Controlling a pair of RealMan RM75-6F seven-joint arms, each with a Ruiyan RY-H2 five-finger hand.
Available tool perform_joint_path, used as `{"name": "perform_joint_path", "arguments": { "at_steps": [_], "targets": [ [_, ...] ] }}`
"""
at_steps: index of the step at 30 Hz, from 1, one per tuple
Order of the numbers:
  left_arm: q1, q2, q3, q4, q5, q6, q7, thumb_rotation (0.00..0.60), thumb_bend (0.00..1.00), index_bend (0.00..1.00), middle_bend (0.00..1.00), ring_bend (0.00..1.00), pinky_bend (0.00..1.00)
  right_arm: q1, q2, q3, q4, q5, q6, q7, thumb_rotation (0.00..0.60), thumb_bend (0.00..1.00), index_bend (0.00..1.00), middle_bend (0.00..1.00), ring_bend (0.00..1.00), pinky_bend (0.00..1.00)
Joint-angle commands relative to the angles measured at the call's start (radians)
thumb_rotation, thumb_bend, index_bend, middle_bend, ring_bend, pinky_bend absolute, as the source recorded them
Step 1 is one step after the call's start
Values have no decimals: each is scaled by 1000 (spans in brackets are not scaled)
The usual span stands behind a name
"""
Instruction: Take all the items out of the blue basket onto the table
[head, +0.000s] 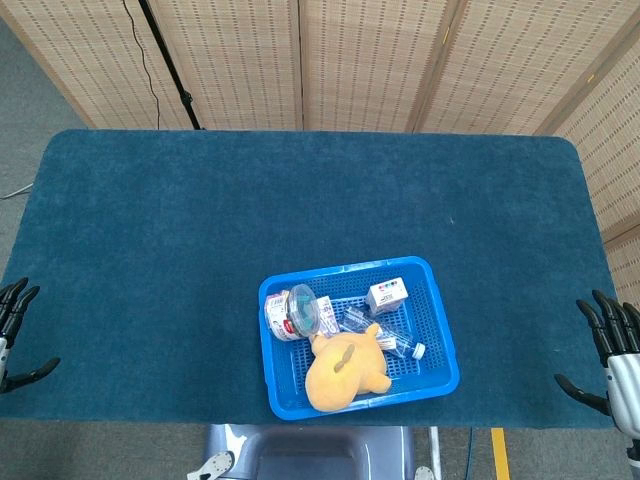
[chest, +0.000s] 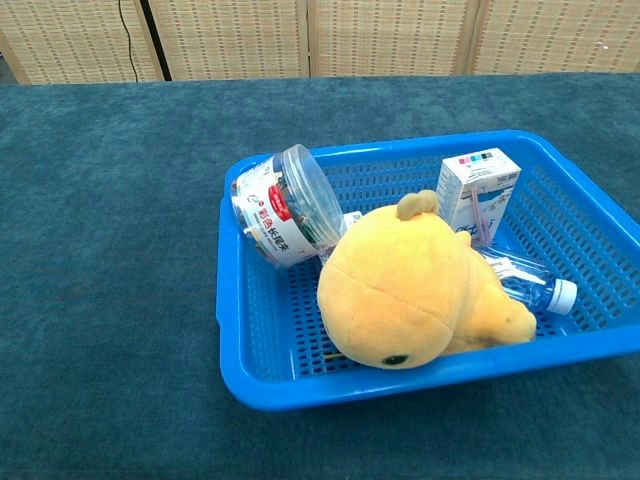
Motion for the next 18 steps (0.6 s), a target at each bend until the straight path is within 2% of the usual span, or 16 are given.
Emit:
{"name": "perform_joint_path", "arguments": {
  "at_steps": [1, 5, 9, 12, 18],
  "targets": [
    [-3, -4, 1, 5, 4, 1, 0, 600, 0, 0, 0, 0, 0, -1, 1, -1, -1, 0, 0, 2, 600, 0, 0, 0, 0, 0],
    [-16, -9, 9, 5, 21, -12, -16, 600, 0, 0, 0, 0, 0, -4, 5, 1, -4, 1, 6, 7, 600, 0, 0, 0, 0, 0],
    [-66, 32, 42, -65, 85, -67, -114, 600, 0, 0, 0, 0, 0, -6, 10, 2, -6, 2, 12, 18, 600, 0, 0, 0, 0, 0],
    [-103, 52, 40, -118, 124, -83, -124, 600, 0, 0, 0, 0, 0, -6, 13, 3, -6, 3, 12, 25, 600, 0, 0, 0, 0, 0],
    [-215, 97, 24, -252, 187, -160, -229, 600, 0, 0, 0, 0, 0, -6, 17, 1, -2, 3, 8, 38, 600, 0, 0, 0, 0, 0]
  ]
}}
